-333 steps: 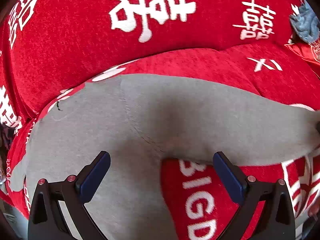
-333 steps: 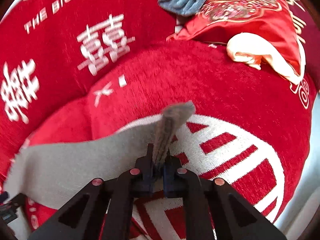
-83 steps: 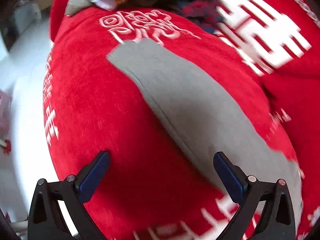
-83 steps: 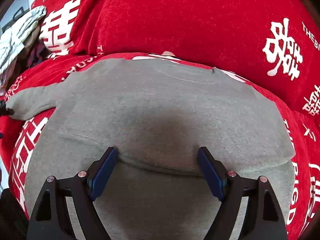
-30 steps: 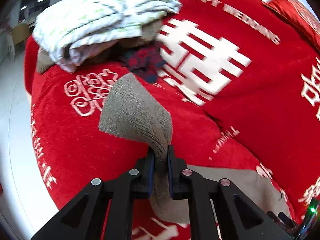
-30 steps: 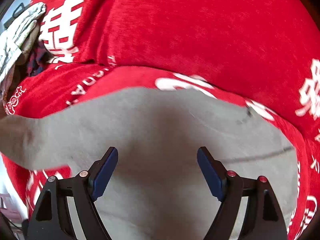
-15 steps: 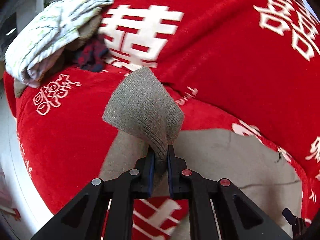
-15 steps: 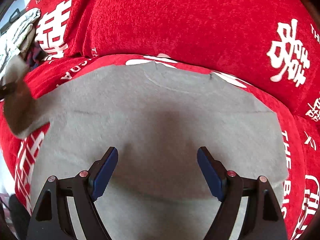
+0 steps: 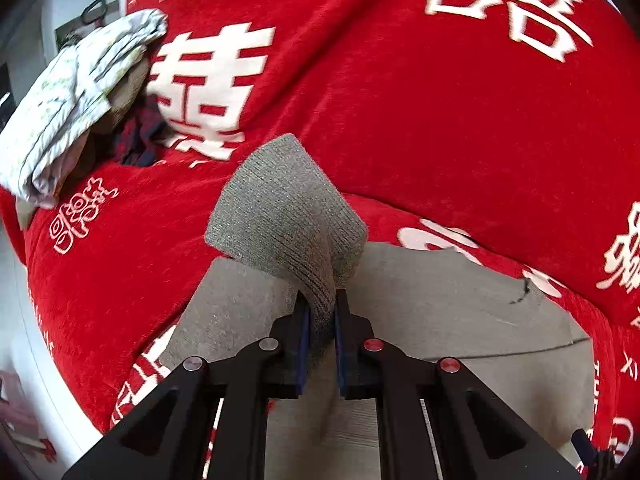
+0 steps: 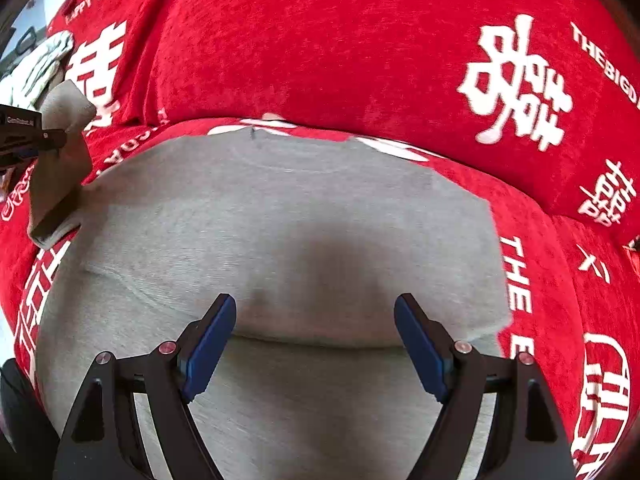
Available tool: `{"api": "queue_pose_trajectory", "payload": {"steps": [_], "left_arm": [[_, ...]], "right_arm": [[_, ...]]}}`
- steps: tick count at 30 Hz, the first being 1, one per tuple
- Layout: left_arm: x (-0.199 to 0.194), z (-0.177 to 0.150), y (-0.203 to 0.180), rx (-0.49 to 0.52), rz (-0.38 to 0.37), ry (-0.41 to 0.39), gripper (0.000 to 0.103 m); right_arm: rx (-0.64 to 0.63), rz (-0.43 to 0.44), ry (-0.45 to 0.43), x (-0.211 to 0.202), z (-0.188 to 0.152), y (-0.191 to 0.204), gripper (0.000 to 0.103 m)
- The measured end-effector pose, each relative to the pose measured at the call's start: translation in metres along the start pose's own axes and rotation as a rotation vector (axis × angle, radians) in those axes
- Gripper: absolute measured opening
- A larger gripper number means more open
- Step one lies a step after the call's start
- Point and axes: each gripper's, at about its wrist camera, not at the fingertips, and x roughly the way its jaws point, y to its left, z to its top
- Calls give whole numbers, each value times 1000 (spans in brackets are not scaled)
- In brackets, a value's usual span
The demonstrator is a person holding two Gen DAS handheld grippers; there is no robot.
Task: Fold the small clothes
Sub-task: 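Carry the sleeve across the sweater body with the left gripper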
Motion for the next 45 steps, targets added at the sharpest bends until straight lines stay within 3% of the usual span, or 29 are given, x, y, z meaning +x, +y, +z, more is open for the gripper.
{"api": "queue_pose_trajectory", "payload": {"steps": [17, 29, 45], "left_arm": [[-21, -28, -103, 195, -25, -13, 11], [-53, -39, -164, 293, -101, -53, 11], [-59, -80, -234, 425, -181, -20, 11]], "right_arm": [[85, -33, -27, -10, -12, -60, 84], [152, -26, -38, -16, -12, -96, 84], [247, -39, -39, -20, -18, -144, 84]]}}
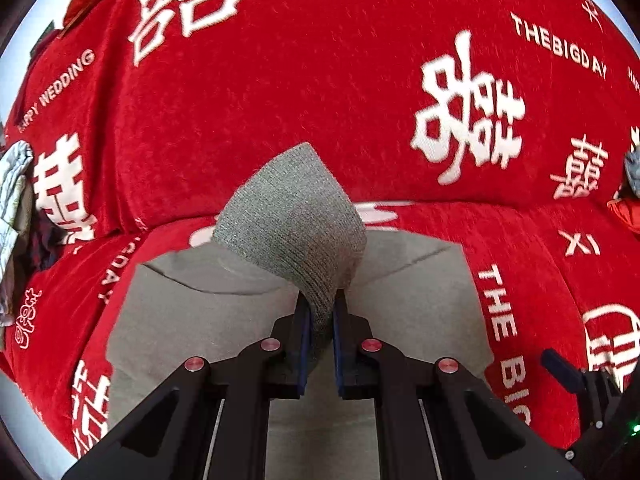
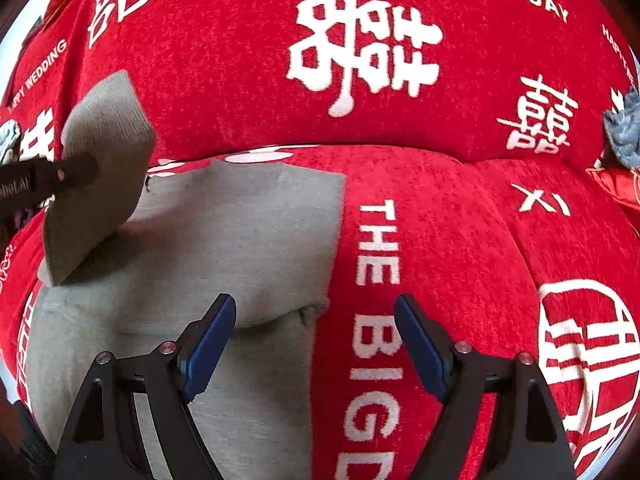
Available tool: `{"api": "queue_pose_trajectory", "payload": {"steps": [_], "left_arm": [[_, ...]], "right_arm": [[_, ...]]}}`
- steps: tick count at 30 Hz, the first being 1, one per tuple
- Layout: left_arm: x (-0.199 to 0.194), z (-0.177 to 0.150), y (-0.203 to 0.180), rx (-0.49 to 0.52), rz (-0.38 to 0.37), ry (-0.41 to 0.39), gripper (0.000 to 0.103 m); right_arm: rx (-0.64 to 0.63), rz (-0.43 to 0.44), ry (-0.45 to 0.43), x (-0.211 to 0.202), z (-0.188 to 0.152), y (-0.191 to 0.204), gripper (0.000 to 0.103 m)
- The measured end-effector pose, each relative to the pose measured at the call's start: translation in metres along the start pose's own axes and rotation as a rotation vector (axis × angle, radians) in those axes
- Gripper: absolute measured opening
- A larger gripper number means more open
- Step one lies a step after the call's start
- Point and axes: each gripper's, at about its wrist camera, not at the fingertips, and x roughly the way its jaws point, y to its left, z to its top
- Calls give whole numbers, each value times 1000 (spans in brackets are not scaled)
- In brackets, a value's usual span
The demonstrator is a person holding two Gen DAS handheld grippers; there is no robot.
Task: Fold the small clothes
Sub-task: 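Carry the sleeve across the sweater body with the left gripper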
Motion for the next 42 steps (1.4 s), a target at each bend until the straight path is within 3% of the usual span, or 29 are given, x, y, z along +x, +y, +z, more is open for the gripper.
{"api": "queue_pose_trajectory", "payload": {"steps": [5, 14, 19, 29, 31, 32, 33, 35, 38, 42], "left_arm": [[16, -11, -9, 11, -18, 42, 11], [11, -18, -34, 87, -45, 19, 11], [29, -29, -29, 77, -55, 82, 11], [35, -46, -40, 120, -102, 108, 11], [38, -51, -34, 108, -134, 135, 28], [38, -52, -32, 98, -143, 138, 60], [35, -54, -26, 78, -120, 111, 79], [28, -55, -15, 51, -132, 60, 82], [24, -56, 2, 24, -239, 81, 82], [17, -60, 36, -15, -285, 64, 82]], "right_arm": [[15, -3, 3, 2, -3, -8, 84], [35, -2, 13, 6, -6, -14, 84], [42, -9, 18, 7, -9, -19, 84], [61, -19, 11, 2, -10, -27, 84], [64, -19, 9, 1, -10, -29, 84], [69, -19, 9, 0, -10, -30, 84], [78, -23, 8, -1, -10, -32, 83], [94, -6, 7, -2, -10, -34, 84], [98, 12, 5, -4, -9, -32, 84], [120, 86, -19, -10, -6, -30, 84]]}}
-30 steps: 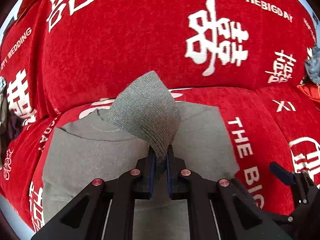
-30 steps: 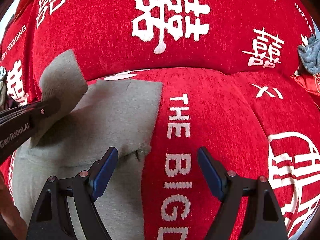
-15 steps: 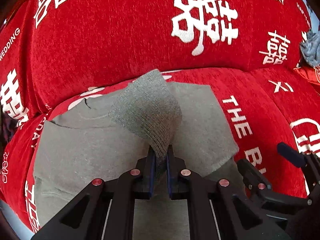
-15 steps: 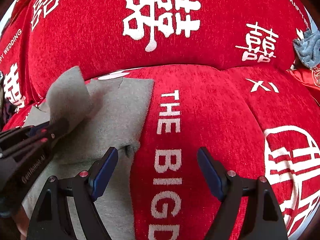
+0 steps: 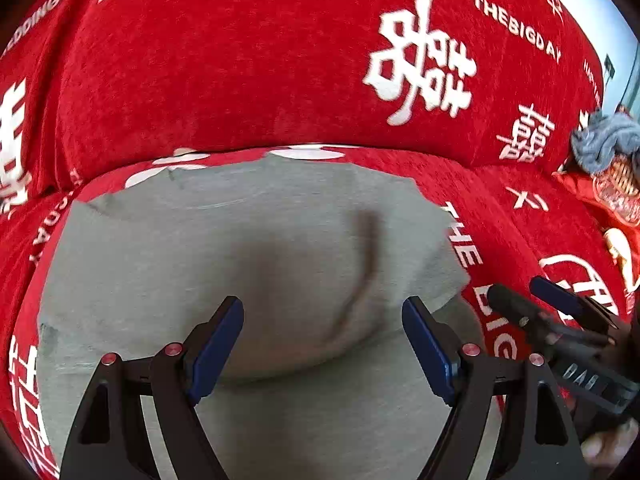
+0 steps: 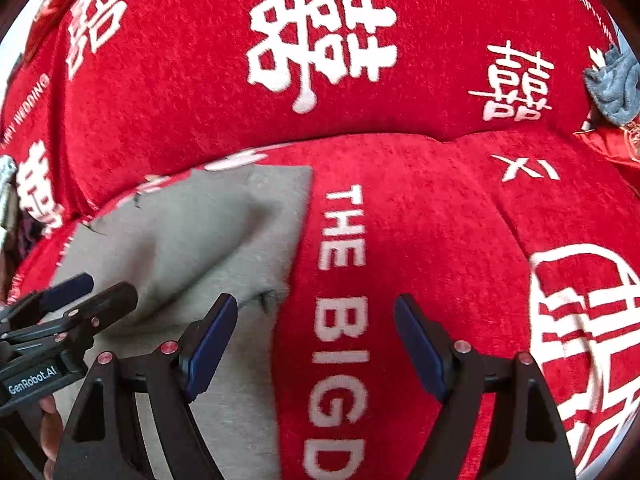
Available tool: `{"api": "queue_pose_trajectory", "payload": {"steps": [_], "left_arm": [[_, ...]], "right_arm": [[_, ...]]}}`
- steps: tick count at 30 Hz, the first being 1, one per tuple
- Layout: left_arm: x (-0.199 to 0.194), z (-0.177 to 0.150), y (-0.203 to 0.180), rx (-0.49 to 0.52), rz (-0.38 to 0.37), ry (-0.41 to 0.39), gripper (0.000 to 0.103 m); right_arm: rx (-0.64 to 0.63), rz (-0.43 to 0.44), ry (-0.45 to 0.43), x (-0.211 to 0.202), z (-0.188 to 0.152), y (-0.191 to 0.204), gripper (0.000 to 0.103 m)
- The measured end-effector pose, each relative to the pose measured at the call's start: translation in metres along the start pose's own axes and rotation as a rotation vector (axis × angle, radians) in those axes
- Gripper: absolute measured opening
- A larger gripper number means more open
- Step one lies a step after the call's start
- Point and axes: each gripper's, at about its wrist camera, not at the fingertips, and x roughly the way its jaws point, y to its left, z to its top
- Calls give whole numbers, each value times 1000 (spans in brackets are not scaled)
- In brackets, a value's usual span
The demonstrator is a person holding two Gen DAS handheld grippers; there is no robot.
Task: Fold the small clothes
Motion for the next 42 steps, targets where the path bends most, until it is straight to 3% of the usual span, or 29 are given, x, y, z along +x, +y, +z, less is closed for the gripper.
{"api": "queue_pose_trajectory", "payload": {"steps": [7, 12, 16, 18, 19, 20, 21, 22, 28, 31, 38, 42], "left_arm": [[8, 0, 64, -143, 86, 43, 82], [16, -8, 79, -146, 133, 62, 82], [25, -18, 77, -114, 159, 90, 82], [27, -22, 74, -89, 176, 86, 82], [26, -23, 72, -73, 184, 76, 82], [25, -23, 71, -68, 181, 76, 82], [26, -22, 72, -67, 176, 79, 82], [25, -21, 74, -72, 164, 81, 82], [24, -20, 86, -100, 142, 82, 82], [26, -20, 82, -85, 159, 86, 82], [17, -21, 90, -106, 138, 88, 82], [19, -21, 95, -115, 136, 95, 82]], "right_arm": [[52, 183, -1, 10, 4, 16, 84], [117, 300, 36, 23, 9, 23, 84], [258, 370, 99, 45, 18, 15, 84], [319, 365, 141, 63, 21, 11, 83], [329, 364, 156, 68, 22, 11, 73], [314, 352, 176, 72, 22, 15, 59], [282, 332, 197, 74, 21, 21, 26], [257, 311, 202, 73, 20, 25, 15], [158, 265, 74, 35, -3, 35, 14], [130, 215, 90, 46, -8, 35, 14], [40, 127, 27, 34, -14, 37, 13], [72, 120, 36, 36, -23, 27, 13]]}}
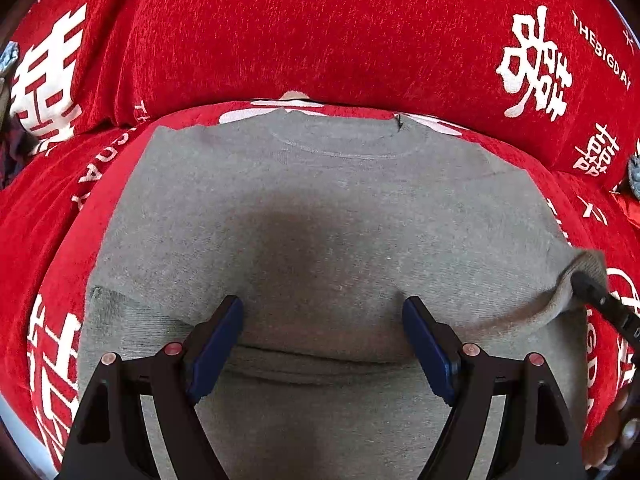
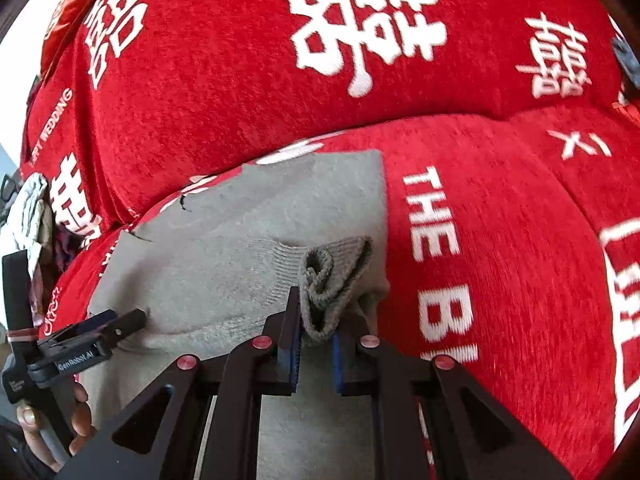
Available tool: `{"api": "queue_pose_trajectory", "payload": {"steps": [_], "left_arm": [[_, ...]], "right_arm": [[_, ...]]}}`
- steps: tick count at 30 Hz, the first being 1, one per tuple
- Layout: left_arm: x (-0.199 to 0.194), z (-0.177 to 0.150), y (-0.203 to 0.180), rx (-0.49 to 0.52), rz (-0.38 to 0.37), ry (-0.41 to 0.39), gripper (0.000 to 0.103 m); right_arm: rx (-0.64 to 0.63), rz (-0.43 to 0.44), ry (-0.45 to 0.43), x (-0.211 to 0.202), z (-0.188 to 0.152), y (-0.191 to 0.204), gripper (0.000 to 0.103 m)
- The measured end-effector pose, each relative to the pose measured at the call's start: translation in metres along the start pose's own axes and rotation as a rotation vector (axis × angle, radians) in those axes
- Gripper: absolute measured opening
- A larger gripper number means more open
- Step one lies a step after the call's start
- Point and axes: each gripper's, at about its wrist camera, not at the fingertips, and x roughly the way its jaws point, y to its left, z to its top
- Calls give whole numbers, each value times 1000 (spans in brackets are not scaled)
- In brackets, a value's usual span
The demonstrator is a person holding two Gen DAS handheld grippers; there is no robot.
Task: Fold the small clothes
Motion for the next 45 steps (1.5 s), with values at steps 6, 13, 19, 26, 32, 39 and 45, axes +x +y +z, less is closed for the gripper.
{"api": "queue_pose_trajectory", "payload": {"steps": [6, 13, 19, 26, 32, 39, 45], "left_arm": [[-4, 4, 6, -5, -1, -1, 82], [-11, 11, 27, -63, -2, -11, 82], [-1, 8, -2, 3, -1, 5, 82], [-6, -10, 8, 60, 35, 5, 82], [-16, -17, 16, 55, 31, 0, 88], [-13, -11, -7, 84, 58, -24, 88], [-7, -12, 6, 62, 54, -7, 88]], "right_arm": [[-50, -26, 0, -3, -7, 7, 13], [-41, -62, -112, -40, 10, 1, 67], [-224, -84, -47, -21, 21, 58, 67], [-276, -144, 128, 6, -7, 55, 67], [-183, -193, 115, -23, -23, 22, 67], [-214, -122, 63, -11, -2, 66, 67], [-277, -176, 130, 17, -12, 74, 70]]}}
